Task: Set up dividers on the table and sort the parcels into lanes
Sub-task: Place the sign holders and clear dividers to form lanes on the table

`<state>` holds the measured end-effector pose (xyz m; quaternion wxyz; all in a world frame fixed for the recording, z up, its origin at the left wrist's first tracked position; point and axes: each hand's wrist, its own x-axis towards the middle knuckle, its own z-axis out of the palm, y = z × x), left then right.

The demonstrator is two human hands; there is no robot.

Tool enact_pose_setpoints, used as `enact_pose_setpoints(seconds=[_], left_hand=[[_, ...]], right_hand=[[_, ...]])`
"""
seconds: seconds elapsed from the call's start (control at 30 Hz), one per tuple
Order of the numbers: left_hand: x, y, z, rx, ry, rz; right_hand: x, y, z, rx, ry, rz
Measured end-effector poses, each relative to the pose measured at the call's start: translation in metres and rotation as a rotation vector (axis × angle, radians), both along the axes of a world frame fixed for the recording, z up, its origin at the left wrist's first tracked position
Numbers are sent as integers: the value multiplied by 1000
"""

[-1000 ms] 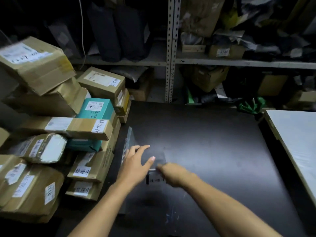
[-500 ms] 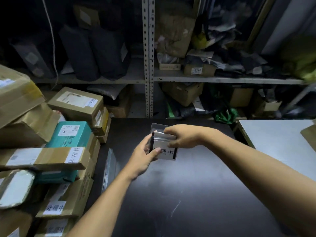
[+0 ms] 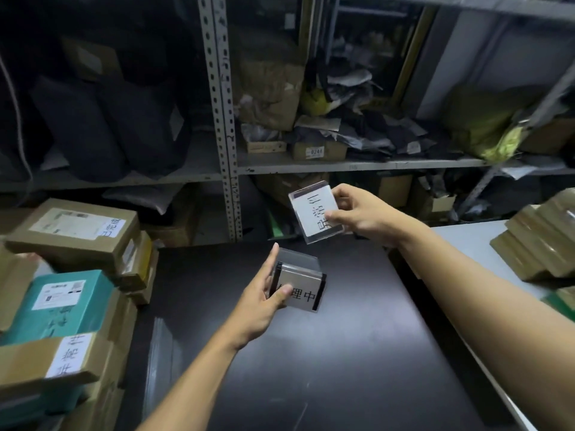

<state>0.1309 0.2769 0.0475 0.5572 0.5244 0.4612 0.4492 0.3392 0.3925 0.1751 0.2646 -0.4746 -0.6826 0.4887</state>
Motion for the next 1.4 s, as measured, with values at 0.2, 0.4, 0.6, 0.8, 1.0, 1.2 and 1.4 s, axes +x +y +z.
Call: enact_pose_setpoints(seconds=[0.2,0.4,0.6,0.8,1.0,1.2,1.4], left_hand=[[40,27,4,-2,26,-85],[78,51,6,-3,79,-98],[92,67,-2,-22,83,-95],[101,82,-14,-43,88,-142],[104,99,-39,-93,89,-83],[94,129,-69,-95,126,188],[88,167,-87,-63,99,347]], right_hand=[[22,15,-24,-70,309,-170],[40,16,-60,-98,451,-235],[69,27,-72,29,236,-327],[96,45,-85,67,98,-324],[117,80,-102,88,5,-249],[155,131,-139,116,-71,-383],[177,168,-215,30,-414,-248]])
